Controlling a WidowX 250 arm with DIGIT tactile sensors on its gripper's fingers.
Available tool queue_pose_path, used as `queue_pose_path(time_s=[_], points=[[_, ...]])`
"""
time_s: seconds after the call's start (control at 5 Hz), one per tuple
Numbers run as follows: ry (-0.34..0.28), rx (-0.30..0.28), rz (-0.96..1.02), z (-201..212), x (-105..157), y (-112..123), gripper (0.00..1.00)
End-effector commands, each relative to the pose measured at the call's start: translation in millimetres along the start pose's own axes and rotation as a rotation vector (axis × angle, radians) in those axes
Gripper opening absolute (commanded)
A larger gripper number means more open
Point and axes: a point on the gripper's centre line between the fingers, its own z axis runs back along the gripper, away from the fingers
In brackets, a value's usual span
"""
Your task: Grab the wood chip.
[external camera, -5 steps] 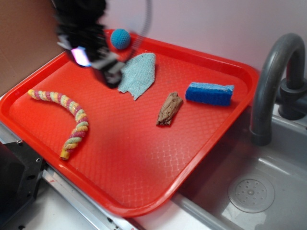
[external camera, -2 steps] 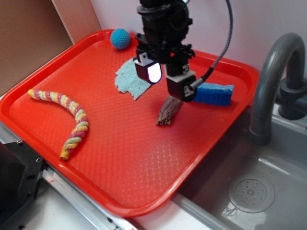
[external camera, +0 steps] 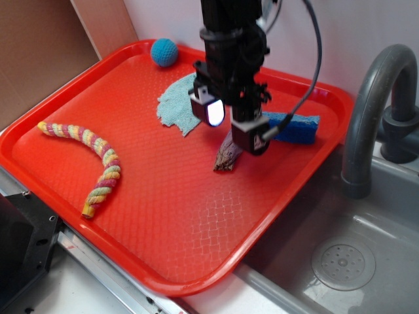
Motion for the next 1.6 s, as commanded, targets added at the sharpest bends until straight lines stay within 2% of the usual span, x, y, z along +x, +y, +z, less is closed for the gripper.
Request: queue_pose_path(time_s=[0.0, 0.2, 0.4, 0.8, 1.0, 1.2, 1.4], points=[[0.001, -0.004, -0.051, -10, 7, -4, 1.00], [-0.002, 0.008, -0.072, -12, 6, -8, 0.00], [-0.005, 0.009, -0.065, -12, 4, -9, 0.00], [-0.108, 0.050, -0.051, 21, -2, 5, 0.00], [-0.186, 0.090, -0.008, 65, -14, 22, 0.00], [-0.228, 0.070, -0.013, 113, -37, 37, 0.00], [-0.239, 0.037, -0.001, 157, -64, 50, 0.00]])
